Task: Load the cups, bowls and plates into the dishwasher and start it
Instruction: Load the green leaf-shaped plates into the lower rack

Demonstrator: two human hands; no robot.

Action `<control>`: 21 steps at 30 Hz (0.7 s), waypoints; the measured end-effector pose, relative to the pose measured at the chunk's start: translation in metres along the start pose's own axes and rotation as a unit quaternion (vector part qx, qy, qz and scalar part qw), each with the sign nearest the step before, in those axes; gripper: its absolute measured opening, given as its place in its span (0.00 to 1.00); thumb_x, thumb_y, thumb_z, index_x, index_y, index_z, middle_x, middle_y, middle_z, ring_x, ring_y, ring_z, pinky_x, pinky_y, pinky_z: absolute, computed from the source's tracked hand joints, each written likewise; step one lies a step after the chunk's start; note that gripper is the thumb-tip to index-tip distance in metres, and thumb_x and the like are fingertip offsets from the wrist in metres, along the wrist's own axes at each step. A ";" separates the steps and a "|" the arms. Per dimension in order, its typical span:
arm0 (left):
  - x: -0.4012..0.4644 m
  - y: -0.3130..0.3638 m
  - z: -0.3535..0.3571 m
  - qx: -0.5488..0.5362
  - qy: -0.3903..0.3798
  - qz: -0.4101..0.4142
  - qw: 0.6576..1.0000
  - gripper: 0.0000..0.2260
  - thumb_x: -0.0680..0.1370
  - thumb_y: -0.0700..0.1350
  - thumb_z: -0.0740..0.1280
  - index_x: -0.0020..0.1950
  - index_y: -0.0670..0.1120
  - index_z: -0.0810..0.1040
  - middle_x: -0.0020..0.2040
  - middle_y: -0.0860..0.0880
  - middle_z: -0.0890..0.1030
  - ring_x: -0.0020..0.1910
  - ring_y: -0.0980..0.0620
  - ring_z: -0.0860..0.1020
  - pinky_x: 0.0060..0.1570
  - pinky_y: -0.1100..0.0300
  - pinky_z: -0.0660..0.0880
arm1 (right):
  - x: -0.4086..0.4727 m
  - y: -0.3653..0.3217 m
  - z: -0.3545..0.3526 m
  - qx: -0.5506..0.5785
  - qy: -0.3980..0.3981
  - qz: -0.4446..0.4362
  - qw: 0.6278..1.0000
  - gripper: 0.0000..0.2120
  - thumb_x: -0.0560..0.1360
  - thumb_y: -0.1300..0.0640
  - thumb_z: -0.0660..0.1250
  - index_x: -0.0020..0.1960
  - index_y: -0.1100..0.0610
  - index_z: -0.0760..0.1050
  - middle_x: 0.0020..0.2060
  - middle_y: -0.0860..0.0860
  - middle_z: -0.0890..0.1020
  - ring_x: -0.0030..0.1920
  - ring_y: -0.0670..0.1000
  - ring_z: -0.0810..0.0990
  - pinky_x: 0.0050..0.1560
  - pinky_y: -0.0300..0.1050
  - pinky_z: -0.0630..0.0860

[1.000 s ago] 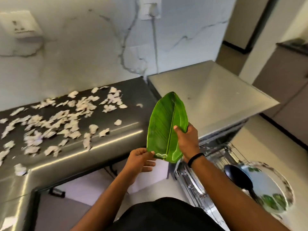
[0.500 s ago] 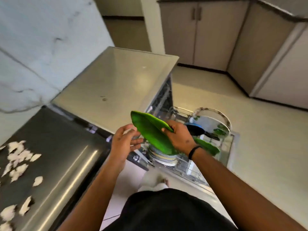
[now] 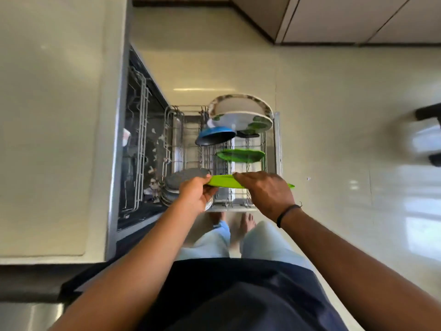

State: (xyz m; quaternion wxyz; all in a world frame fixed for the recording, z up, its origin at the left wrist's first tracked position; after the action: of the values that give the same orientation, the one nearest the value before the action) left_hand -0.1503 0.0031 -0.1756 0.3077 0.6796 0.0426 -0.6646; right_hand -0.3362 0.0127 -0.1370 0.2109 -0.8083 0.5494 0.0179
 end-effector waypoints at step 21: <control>0.339 -0.034 0.048 0.064 0.033 -0.100 0.992 0.06 0.83 0.39 0.64 0.48 0.38 0.75 0.41 0.41 0.80 0.25 0.54 0.80 0.25 0.69 0.74 | 0.146 0.207 0.236 0.031 0.002 0.209 0.977 0.22 0.75 0.68 0.59 0.62 0.50 0.79 0.57 0.55 0.81 0.53 0.64 0.79 0.45 0.53 0.76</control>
State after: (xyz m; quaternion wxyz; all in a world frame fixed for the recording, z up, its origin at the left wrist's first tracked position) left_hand -0.1702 -0.1119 -0.4995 0.1937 0.7117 0.0778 -0.6707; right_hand -0.4162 -0.0942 -0.4562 0.2258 -0.6690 0.7068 0.0427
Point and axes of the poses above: each hand's wrist, its own x-axis towards the middle knuckle, its own z-axis out of the palm, y = z × x, the point moved 3 cm from there along x, towards the middle knuckle
